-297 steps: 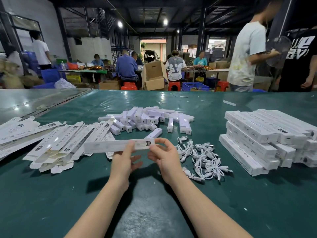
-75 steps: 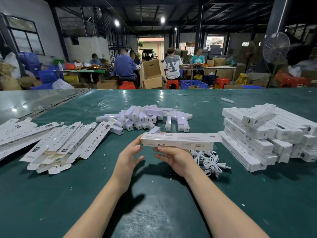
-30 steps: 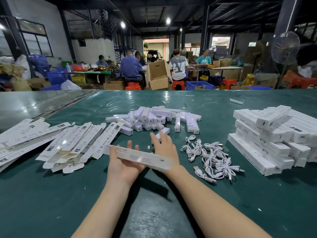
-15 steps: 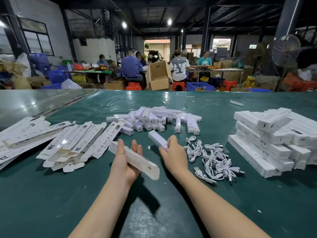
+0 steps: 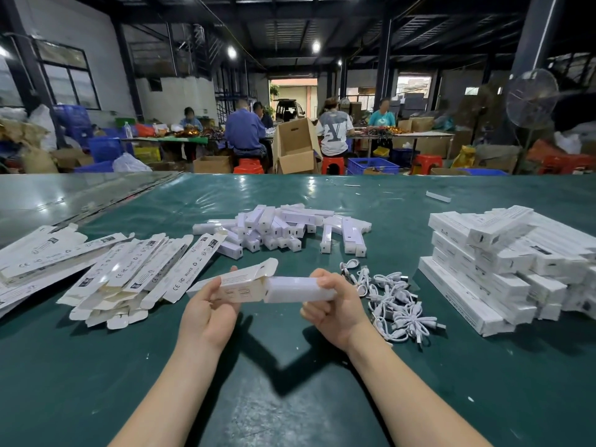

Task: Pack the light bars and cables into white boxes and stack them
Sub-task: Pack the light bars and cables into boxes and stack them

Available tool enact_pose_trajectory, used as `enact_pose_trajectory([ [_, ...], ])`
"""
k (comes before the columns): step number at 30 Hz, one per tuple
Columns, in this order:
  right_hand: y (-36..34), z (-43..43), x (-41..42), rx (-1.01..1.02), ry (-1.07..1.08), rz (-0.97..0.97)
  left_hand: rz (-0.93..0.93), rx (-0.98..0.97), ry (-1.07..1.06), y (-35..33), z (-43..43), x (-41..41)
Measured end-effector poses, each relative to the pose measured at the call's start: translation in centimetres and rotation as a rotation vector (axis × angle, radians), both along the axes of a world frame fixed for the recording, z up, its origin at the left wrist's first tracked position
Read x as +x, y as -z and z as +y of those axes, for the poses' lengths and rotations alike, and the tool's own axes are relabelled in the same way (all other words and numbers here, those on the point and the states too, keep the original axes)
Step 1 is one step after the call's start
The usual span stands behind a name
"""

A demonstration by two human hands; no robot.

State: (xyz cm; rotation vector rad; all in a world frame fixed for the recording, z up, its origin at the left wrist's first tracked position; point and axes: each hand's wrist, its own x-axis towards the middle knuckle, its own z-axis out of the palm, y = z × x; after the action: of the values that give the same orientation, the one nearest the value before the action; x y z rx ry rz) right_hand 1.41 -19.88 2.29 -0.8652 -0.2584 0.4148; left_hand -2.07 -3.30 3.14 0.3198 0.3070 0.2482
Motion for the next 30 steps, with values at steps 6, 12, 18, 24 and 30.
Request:
enact_pose_trajectory([
  [6, 0.5, 0.0, 0.9, 0.002, 0.191, 0.036, -0.056, 0.063, 0.061, -0.3, -0.3, -0.4],
  [12, 0.5, -0.1, 1.0, -0.102, 0.246, -0.074, 0.011, 0.049, 0.038, 0.0, -0.2, 0.0],
  [18, 0.8, 0.8, 0.2, -0.353, 0.192, -0.302, 0.054, 0.267, 0.019, 0.5, -0.9, 0.4],
  [24, 0.3, 0.1, 0.8, -0.03, 0.153, -0.034, -0.04, 0.157, 0.048, 0.1, -0.5, -0.1],
  [30, 0.6, 0.8, 0.4, -0.042, 0.051, -0.058, -0.057, 0.575, 0.175, 0.7, -2.1, -0.1],
])
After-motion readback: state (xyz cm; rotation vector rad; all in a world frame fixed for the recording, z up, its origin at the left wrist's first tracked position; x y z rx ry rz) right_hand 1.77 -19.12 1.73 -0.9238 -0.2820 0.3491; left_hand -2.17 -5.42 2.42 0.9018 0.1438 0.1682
